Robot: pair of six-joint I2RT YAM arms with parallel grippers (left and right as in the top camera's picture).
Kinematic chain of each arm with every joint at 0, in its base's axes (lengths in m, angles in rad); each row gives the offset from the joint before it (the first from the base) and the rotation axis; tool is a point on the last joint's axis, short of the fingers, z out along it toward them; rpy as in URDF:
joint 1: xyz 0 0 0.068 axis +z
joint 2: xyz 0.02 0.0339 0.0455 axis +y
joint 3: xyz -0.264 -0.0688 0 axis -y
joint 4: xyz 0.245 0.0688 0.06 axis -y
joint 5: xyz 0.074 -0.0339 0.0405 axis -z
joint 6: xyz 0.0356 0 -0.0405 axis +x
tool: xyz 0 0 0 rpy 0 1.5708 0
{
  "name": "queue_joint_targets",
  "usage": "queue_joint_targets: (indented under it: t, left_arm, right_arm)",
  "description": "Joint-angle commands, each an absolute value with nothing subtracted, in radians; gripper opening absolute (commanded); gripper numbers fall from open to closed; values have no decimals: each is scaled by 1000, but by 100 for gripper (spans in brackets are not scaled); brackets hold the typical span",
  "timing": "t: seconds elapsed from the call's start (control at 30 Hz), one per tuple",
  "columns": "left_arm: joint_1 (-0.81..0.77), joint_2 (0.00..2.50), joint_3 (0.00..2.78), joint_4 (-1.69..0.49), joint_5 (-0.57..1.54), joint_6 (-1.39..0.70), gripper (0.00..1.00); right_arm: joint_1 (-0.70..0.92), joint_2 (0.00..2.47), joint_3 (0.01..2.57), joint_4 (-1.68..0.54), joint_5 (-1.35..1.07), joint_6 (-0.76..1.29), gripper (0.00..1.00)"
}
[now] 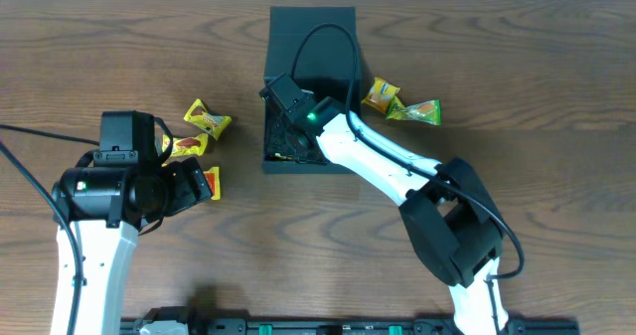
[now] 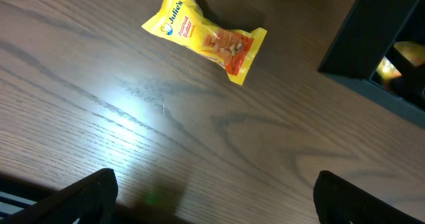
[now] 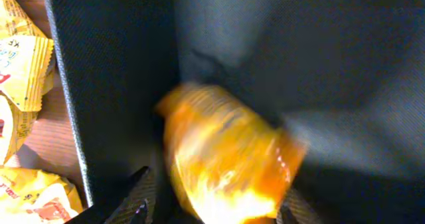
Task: Pack container
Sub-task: 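Carry the packet into the black box and release it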
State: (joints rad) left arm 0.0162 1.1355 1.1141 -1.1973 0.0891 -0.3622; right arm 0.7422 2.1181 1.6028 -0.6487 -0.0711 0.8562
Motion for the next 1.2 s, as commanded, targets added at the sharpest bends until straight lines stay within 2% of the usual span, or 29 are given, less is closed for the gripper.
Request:
queue_joint_targets:
  t: [0.0,0.3,0.47,0.57,0.9,1.0,1.03,1.1,1.17]
  left_arm:
    - [19,1137,1121,-1201,69,-358,95]
    - [19,1137,1121,-1201,67,-358,95]
    - [19,1137,1121,-1205,67,-353,96]
    - [19,1137,1121,-1208,67,-346,95]
    - [19,1137,1121,-1207,41,-344,95]
    - [19,1137,1121,-1207,41,-344,95]
    - [19,1137,1121,-1207,41,-344,96]
    - [19,1137,1121,-1208,41,-344,95]
    - [19,1137,1121,-1207,41,-344,95]
  right_arm:
    - [748,2127,1619,-648,-72,867,57]
    - [748,2127,1619,-654,-52,855,54]
    - [745,2127,1619,-666,-17,830,56]
    - [739,2127,1619,-698,31,830,61]
    - [688,2127,1620,-675,18,797,60]
    - [670,2127,1620,-621,-22,788,49]
    - [665,2127,1620,-605,-35,788,37]
    - [659,2127,1620,-582,-43,788,22]
    - [656,2127,1620,-575,-42,792,12]
